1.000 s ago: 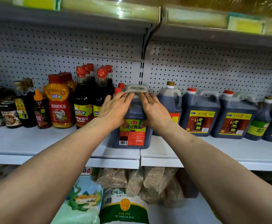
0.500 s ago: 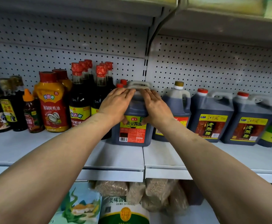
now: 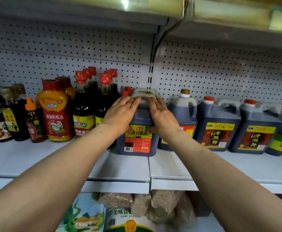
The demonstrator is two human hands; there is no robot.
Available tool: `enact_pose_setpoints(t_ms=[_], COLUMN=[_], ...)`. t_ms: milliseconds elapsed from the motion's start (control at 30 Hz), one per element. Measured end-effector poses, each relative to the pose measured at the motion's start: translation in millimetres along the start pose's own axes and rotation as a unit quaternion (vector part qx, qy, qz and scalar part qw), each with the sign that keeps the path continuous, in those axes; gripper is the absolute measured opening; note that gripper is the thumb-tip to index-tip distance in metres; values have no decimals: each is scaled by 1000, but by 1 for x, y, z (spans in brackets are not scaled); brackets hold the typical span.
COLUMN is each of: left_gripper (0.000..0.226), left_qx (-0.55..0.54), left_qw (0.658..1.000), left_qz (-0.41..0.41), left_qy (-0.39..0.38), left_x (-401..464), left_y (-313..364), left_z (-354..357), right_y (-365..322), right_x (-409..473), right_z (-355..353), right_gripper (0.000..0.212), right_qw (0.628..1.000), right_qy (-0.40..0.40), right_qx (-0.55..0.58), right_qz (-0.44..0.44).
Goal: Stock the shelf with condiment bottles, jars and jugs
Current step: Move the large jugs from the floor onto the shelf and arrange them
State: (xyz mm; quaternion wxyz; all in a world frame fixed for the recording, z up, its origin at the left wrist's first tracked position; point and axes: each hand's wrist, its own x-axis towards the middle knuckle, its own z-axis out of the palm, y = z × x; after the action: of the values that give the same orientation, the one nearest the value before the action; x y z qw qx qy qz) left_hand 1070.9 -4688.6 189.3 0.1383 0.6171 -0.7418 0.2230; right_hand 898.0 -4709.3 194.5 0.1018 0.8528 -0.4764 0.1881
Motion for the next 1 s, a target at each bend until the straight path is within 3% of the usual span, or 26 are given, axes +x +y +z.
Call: enact_pose_setpoints(t_ms=[200,367,500,600,800,1000], left_gripper=[108,109,83,69,74,64], left_qx=[-15,-100,-140,-157,-210,-236], left_qw=[998,984,967,954,938,939], left_qz=[-39,-124,-204,-248,-250,-202], left_qy=[-43,-79,-60,-65,-114,-150], left_x=[-2,-24,-81,-128,-208,-279], left_y=[11,21,36,46,50,28], left_z=[-13,-61,-81,-87,-90,-94], right_y=[-2,-3,-5,-17,-61,-122], right_x=[-8,-34,-71,-96,-158,-228], right_z=[-13,-37,-50,-51,-51,-44], right_gripper=[124,104,92,86,85,81], right_qw=[1000,999,999,998,994,993], right_qy=[-21,25,-9,-26,-92,-114], right_qx=[-12,-1,50,51,43,16], right_qz=[-16,-32,1,-23,-35,25])
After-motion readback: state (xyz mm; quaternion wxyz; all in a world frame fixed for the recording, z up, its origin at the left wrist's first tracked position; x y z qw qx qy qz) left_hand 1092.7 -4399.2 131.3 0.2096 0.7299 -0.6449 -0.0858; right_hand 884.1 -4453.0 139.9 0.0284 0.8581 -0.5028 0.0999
